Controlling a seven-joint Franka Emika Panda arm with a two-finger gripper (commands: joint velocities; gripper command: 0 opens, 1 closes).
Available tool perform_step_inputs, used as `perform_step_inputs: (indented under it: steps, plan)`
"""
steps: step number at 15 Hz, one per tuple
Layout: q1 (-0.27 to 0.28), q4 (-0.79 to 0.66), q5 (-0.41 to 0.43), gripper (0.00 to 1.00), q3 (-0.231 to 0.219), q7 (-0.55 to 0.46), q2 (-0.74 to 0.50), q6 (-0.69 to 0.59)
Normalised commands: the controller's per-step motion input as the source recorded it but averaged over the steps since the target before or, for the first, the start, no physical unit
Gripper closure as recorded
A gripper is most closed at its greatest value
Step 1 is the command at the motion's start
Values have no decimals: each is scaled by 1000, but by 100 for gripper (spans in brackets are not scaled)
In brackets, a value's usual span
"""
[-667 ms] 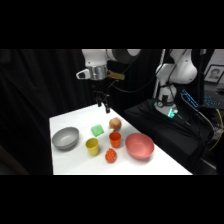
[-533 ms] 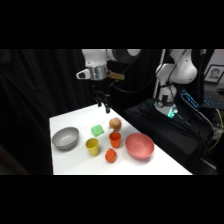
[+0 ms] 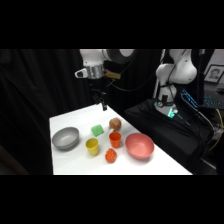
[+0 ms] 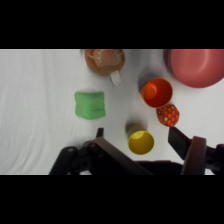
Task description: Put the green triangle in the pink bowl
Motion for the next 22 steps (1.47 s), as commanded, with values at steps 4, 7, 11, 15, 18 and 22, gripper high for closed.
perform_step_inputs:
  steps: [4,7,11,15,18,22]
  plan:
    - [-109,154,0,0,-64,-284,159,194]
    - [-92,210,52,0,-37,-248,248,202]
    - [-71,219,73,0,-8,-152,267,170]
    - [-70,161,109,0,21,-113,218,163]
    - [-91,112,117,0,32,-106,194,193]
    - [-95,87,113,0,48,-112,177,194]
